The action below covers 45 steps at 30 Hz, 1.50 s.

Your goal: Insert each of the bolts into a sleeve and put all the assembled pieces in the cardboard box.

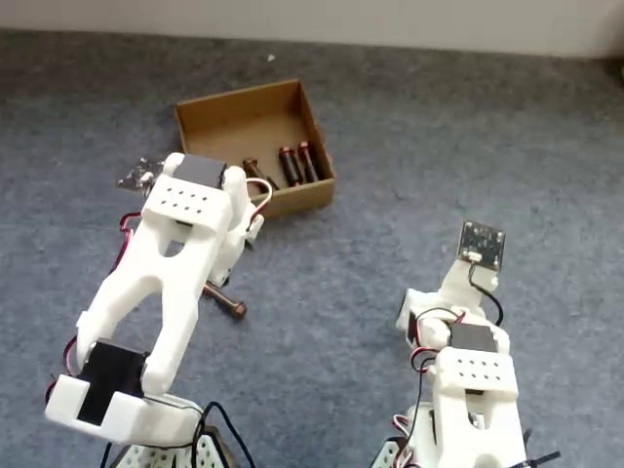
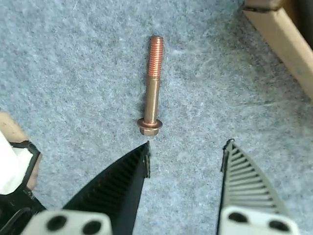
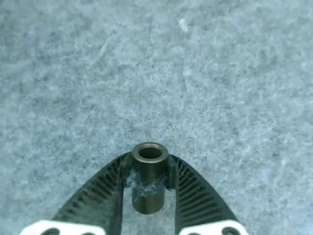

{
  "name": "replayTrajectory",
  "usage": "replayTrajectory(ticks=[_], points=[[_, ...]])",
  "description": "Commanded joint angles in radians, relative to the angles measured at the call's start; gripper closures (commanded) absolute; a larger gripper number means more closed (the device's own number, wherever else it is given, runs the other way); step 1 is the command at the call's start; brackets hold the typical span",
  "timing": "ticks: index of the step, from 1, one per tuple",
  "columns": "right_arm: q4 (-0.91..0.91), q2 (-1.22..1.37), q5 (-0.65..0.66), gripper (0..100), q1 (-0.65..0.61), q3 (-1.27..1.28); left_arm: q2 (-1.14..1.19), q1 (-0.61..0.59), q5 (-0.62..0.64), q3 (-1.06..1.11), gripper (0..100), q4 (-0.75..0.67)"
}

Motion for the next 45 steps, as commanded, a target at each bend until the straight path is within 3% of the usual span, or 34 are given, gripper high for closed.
replayTrajectory(ticks=[1, 5, 8, 11, 20, 24, 30, 36, 39, 45], points=[[-0.022, -0.031, -0.006, 99.3, 0.015, -0.005, -0.044, 0.007, -0.150, -0.077, 75, 0.083], [-0.022, -0.031, -0.006, 99.3, 0.015, -0.005, -0.044, 0.005, -0.411, -0.153, 75, 0.167], [-0.022, -0.031, -0.006, 99.3, 0.015, -0.005, -0.044, -0.010, -0.575, -0.171, 75, 0.172], [-0.022, -0.028, -0.005, 99.3, 0.015, -0.005, -0.044, -0.025, -0.816, -0.179, 75, 0.172], [-0.022, -0.028, -0.005, 99.3, 0.015, -0.005, -0.036, -0.051, -1.788, -0.170, 76, 0.170], [-0.022, -0.027, -0.003, 99.3, 0.015, -0.005, -0.033, -0.071, -2.136, -0.170, 76, 0.170], [-0.022, -0.025, -0.003, 99.3, 0.015, -0.005, -0.031, -0.111, -2.470, -0.114, 76, 0.124], [-0.022, -0.025, -0.003, 99.3, 0.015, -0.005, -0.031, -0.136, -2.802, 0.099, 76, -0.112], [-0.022, -0.025, -0.003, 99.3, 0.015, -0.005, -0.031, -0.133, -2.866, 0.199, 76, -0.221], [-0.022, -0.024, -0.003, 99.3, 0.015, -0.005, -0.031, -0.127, -2.880, 0.349, 76, -0.480]])
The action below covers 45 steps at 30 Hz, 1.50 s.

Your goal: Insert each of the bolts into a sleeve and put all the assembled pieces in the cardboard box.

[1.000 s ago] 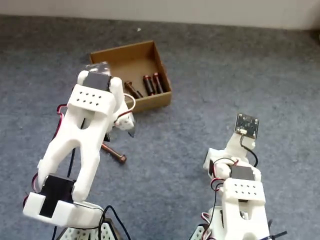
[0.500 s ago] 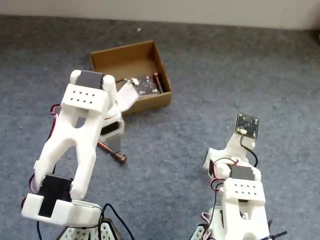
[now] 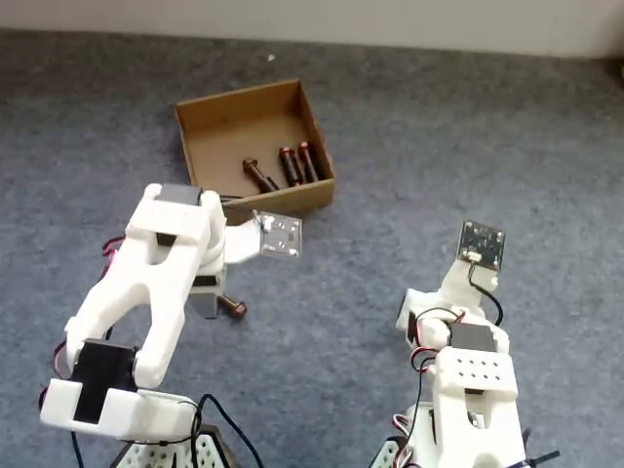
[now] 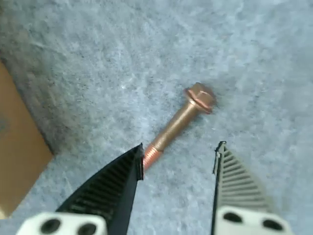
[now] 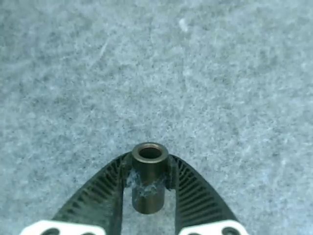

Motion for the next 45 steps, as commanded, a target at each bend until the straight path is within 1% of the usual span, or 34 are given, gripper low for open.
replayTrajectory(ticks=[1, 3, 5, 10, 14, 16, 20, 22, 27, 31, 34, 37, 45], points=[[-0.022, -0.024, -0.003, 99.3, 0.015, -0.005, -0.031, -0.005, -0.132, 0.096, 76, -0.215], [-0.022, -0.024, -0.003, 99.3, 0.015, -0.005, -0.031, -0.004, -0.132, 0.139, 76, -0.279], [-0.022, -0.025, -0.003, 99.3, 0.015, -0.005, -0.031, 0.018, -0.129, 0.165, 76, -0.307], [-0.022, -0.025, -0.003, 99.3, 0.015, -0.005, -0.031, 0.076, -0.127, 0.203, 76, -0.311], [-0.022, -0.025, -0.003, 99.3, 0.015, -0.005, -0.030, 0.093, -0.126, 0.229, 76, -0.313], [-0.022, -0.025, -0.003, 99.3, 0.015, -0.005, -0.031, 0.094, -0.126, 0.242, 80, -0.313], [-0.022, -0.025, -0.003, 99.3, 0.015, -0.005, -0.031, 0.116, -0.126, 0.243, 93, -0.307], [-0.022, -0.025, -0.003, 99.3, 0.015, -0.005, -0.033, 0.134, -0.126, 0.251, 97, -0.307], [-0.022, -0.025, -0.003, 99.3, 0.015, -0.005, -0.044, 0.173, -0.126, 0.289, 98, -0.298], [-0.022, -0.025, -0.003, 99.3, 0.015, -0.005, -0.064, 0.176, -0.123, 0.259, 98, -0.210], [-0.022, -0.025, -0.003, 99.3, 0.015, -0.005, -0.147, 0.174, -0.032, 0.229, 98, -0.112], [-0.021, -0.030, -0.003, 99.3, 0.015, -0.004, -0.289, 0.174, 0.060, 0.234, 98, -0.064], [-0.018, -0.033, -0.003, 99.3, 0.015, -0.013, -0.704, 0.173, 0.417, 0.328, 98, -0.064]])
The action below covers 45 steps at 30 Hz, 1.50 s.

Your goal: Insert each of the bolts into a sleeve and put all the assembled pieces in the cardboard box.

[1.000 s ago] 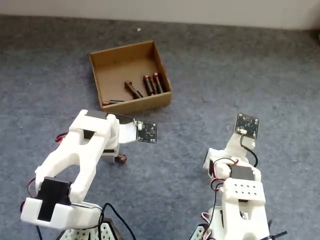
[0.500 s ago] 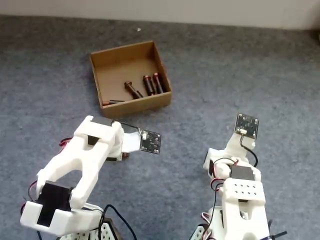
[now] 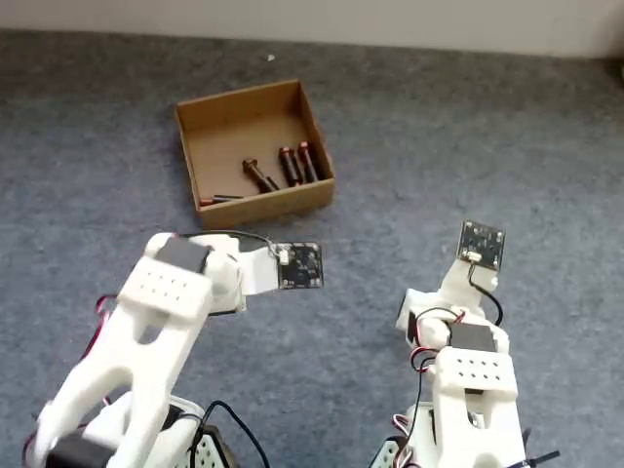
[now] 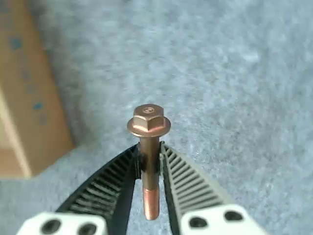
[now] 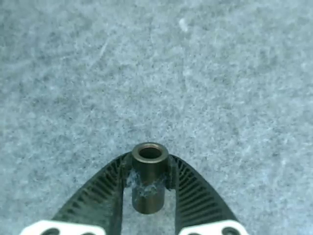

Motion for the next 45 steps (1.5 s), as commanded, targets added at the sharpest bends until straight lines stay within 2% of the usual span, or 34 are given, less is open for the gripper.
replayTrajectory(ticks=[1, 11, 17, 19, 28, 33, 37, 45], points=[[-0.018, -0.033, -0.003, 99.3, 0.015, -0.015, -0.248, 0.012, 0.213, 0.028, 98, 0.009], [-0.016, -0.070, -0.003, 99.3, 0.010, -0.016, -0.499, 0.008, 0.674, 0.077, 98, 0.011], [0.061, -0.309, -0.005, 99.3, -0.012, -0.016, -0.607, 0.015, 0.773, 0.077, 99, 0.009], [0.068, -0.380, -0.005, 99.3, -0.047, -0.013, -0.644, 0.015, 0.819, 0.087, 99, -0.020], [0.062, -0.499, -0.008, 99.3, -0.219, -0.012, -0.911, 0.008, 1.089, 0.374, 99, -0.356], [0.058, -0.503, -0.002, 99.3, -0.329, -0.016, -1.127, 0.013, 1.255, 0.463, 99, -0.396], [-0.058, -0.503, -0.002, 99.3, -0.429, -0.012, -1.285, 0.013, 1.372, 0.493, 99, -0.396], [-0.222, -0.498, 0.000, 99.3, -0.602, -0.005, -1.274, 0.013, 1.510, 0.489, 99, -0.517]])
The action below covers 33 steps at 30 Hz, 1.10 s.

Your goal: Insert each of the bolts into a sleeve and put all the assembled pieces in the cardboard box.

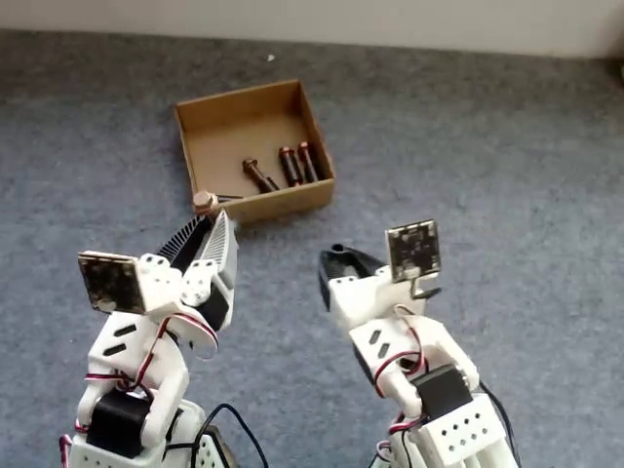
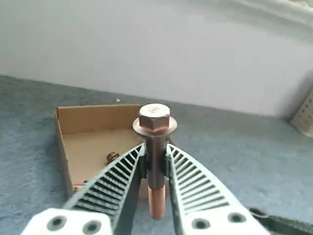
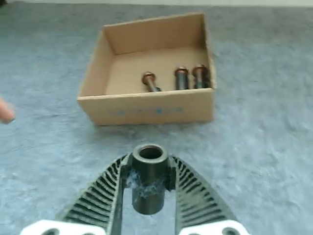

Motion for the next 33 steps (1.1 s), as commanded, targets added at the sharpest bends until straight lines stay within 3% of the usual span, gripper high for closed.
replayTrajectory(ticks=[1, 8, 16, 33], points=[[-0.079, -0.010, 0.003, 99.3, -0.081, -0.007, -0.005, 0.015, 0.087, -0.013, 99, -0.100], [-0.197, -0.012, 0.163, 99.3, -0.179, 0.045, -0.005, 0.022, 0.180, -0.012, 99, -0.206], [-0.418, -0.015, 0.331, 99.3, -0.183, 0.193, -0.005, 0.183, 0.172, -0.012, 99, -0.173], [-0.426, -0.018, 0.512, 99.3, -0.179, 0.196, -0.005, 0.222, 0.135, -0.007, 99, -0.114]])
